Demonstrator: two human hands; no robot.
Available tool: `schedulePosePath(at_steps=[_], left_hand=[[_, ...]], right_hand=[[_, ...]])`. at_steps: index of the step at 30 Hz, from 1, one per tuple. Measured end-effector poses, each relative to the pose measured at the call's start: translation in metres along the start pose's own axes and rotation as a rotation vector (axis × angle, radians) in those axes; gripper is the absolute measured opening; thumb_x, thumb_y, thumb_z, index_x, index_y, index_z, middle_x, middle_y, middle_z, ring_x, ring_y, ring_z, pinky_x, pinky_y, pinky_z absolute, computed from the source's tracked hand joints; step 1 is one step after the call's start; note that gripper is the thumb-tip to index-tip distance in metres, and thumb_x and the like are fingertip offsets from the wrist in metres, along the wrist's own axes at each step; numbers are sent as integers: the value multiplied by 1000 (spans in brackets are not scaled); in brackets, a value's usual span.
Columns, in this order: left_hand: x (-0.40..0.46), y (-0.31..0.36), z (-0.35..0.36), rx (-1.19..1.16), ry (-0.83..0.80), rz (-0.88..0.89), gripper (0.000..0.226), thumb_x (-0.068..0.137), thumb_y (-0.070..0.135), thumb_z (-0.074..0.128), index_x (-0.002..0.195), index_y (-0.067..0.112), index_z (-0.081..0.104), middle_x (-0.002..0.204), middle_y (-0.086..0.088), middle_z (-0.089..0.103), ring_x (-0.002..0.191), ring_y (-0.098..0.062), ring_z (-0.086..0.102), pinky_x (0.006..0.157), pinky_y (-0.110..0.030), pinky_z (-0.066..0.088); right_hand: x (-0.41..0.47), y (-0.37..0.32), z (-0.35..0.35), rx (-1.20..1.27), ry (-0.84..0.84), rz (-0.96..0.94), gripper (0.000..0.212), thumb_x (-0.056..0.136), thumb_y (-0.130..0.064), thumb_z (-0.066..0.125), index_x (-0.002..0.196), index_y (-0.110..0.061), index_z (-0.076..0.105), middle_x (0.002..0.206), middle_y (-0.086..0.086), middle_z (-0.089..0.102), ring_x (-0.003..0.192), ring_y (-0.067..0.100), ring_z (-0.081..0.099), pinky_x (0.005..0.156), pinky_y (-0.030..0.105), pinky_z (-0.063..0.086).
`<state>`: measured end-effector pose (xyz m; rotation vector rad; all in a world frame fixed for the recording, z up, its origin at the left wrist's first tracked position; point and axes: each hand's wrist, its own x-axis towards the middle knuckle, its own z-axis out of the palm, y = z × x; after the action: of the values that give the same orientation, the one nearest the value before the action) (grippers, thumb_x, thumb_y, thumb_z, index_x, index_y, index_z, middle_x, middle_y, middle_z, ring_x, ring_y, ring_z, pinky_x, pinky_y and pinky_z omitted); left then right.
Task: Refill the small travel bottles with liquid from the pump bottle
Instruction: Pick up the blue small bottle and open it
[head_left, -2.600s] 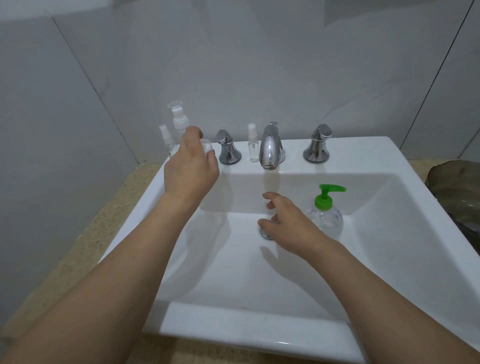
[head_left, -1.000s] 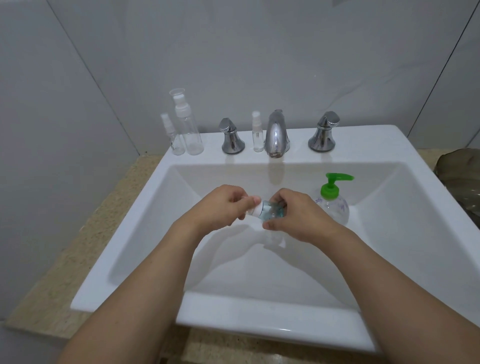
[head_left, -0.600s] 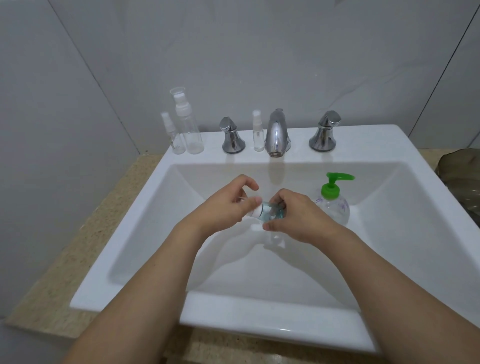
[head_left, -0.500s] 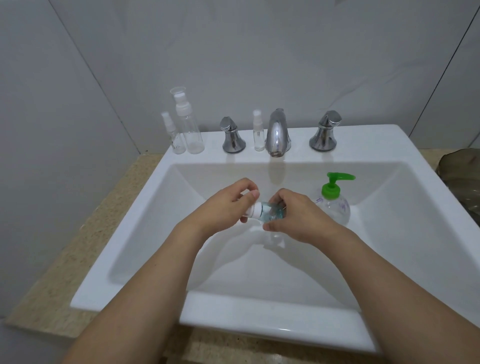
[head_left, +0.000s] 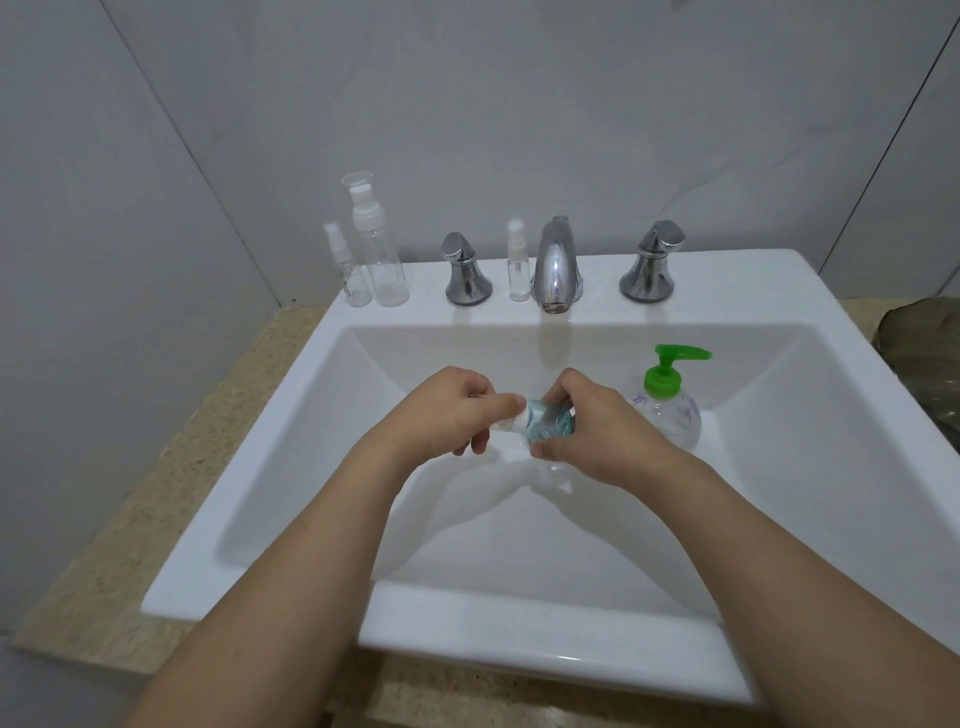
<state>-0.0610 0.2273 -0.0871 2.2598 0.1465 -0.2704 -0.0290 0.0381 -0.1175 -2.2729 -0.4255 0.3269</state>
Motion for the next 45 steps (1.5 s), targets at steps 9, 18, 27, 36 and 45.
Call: schedulePosePath(at_steps=[9, 18, 27, 36, 45], left_hand=[[1, 8, -8, -215, -184, -341, 47, 99, 47, 49, 73, 10, 59, 46, 1, 41, 41, -13, 23, 42, -23, 20], [7, -14, -38, -768, -79, -342, 45, 98, 53, 53, 79, 13, 58, 54, 4, 43, 36, -7, 30, 40, -19, 22], [28, -18, -20, -406, 585, 1, 21, 90, 30, 74, 97, 14, 62, 91, 0, 61, 78, -20, 58, 70, -37, 48], [78, -1, -29, -178, 782, -126, 26, 93, 40, 64, 97, 14, 63, 80, 8, 59, 84, -26, 60, 63, -32, 40], [52, -14, -16, -198, 722, -139, 43, 92, 37, 52, 130, 17, 54, 104, 1, 61, 100, -30, 66, 88, -52, 58]], right_hand=[[-3, -4, 1, -17, -7, -27, 41, 76, -27, 81, 97, -26, 46, 96, -5, 58, 68, 11, 56, 55, 24, 42], [-4, -5, -4, 47, 78, 6, 35, 83, -24, 74, 102, -23, 45, 95, -9, 55, 67, 6, 56, 51, 21, 38], [-4, -11, -1, 135, 48, -74, 43, 91, -36, 64, 130, -31, 46, 112, -8, 57, 84, 0, 55, 66, 13, 41], [-3, -11, -2, 145, 55, -88, 36, 88, -37, 68, 112, -30, 42, 96, -18, 53, 82, 0, 54, 65, 14, 40], [-6, -19, -3, 152, 1, -50, 33, 83, -22, 63, 108, -27, 41, 96, -9, 55, 81, 13, 56, 66, 28, 45]])
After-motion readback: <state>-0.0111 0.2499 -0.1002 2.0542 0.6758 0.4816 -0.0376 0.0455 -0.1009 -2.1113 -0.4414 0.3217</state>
